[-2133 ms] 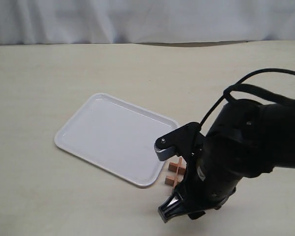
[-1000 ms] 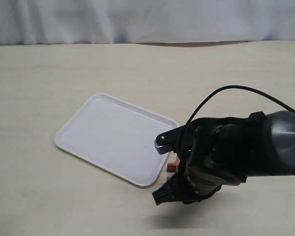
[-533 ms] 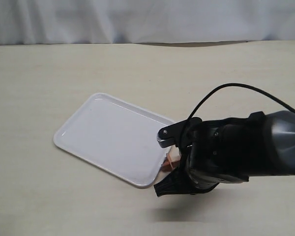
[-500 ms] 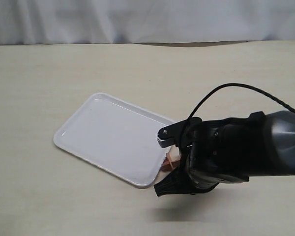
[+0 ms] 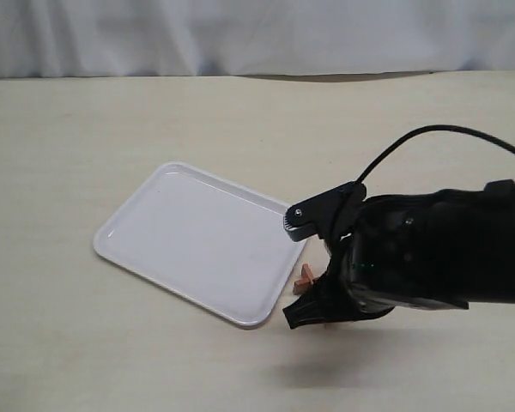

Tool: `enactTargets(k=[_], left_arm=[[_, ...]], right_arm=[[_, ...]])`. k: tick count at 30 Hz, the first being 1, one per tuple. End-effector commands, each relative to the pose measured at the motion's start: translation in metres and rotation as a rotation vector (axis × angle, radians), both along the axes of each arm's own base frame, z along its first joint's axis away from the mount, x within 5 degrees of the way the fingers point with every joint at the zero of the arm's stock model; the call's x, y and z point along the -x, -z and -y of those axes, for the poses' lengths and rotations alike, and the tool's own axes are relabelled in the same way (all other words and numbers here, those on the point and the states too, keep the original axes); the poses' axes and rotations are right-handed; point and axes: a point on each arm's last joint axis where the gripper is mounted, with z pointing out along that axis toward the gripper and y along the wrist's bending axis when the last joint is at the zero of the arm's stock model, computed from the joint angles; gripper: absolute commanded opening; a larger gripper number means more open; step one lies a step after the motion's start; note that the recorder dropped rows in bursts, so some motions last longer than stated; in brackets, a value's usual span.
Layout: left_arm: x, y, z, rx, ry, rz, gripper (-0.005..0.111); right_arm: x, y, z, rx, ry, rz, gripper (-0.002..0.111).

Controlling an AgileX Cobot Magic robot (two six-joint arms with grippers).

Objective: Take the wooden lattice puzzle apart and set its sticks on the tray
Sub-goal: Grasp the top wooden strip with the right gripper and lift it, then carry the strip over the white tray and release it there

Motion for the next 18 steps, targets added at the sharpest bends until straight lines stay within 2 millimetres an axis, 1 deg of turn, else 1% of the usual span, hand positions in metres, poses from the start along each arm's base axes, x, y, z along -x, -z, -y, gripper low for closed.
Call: enactTargets(k=[1, 4, 8, 9, 11, 12, 13, 17, 18], left_arm=[[0.000, 0.000, 0.001, 0.005, 0.009, 0.005, 0.000], [0.000, 0.000, 0.001, 0.005, 0.009, 0.005, 0.000], [0.000, 0.000, 0.001, 0.005, 0.009, 0.005, 0.000], [0.000, 0.000, 0.001, 0.005, 0.009, 0.005, 0.000], [0.000, 0.000, 0.001, 0.005, 0.009, 0.005, 0.000], [0.000, 0.000, 0.001, 0.005, 0.009, 0.005, 0.000], [0.000, 0.000, 0.001, 0.005, 0.009, 0.005, 0.000], [0.000, 0.000, 0.001, 0.005, 0.009, 0.005, 0.000], [0.000, 0.000, 0.001, 0.005, 0.009, 0.005, 0.000]], right_arm=[[0.001, -0.021, 0.002, -0.004, -0.067, 0.053, 0.004], [0.001, -0.031, -0.006, -0.026, -0.142, 0.105, 0.004], [-0.009, -0.037, -0.025, -0.148, -0.211, 0.188, 0.004], [-0.016, -0.038, -0.037, -0.218, -0.275, 0.221, 0.004], [-0.028, -0.033, -0.054, -0.288, -0.341, 0.215, 0.004], [-0.033, -0.031, -0.060, -0.290, -0.360, 0.201, 0.004], [-0.044, -0.023, -0.071, -0.284, -0.408, 0.169, 0.004], [-0.078, -0.011, -0.100, -0.286, -0.507, 0.059, 0.004], [-0.085, -0.009, -0.104, -0.300, -0.511, 0.039, 0.004]])
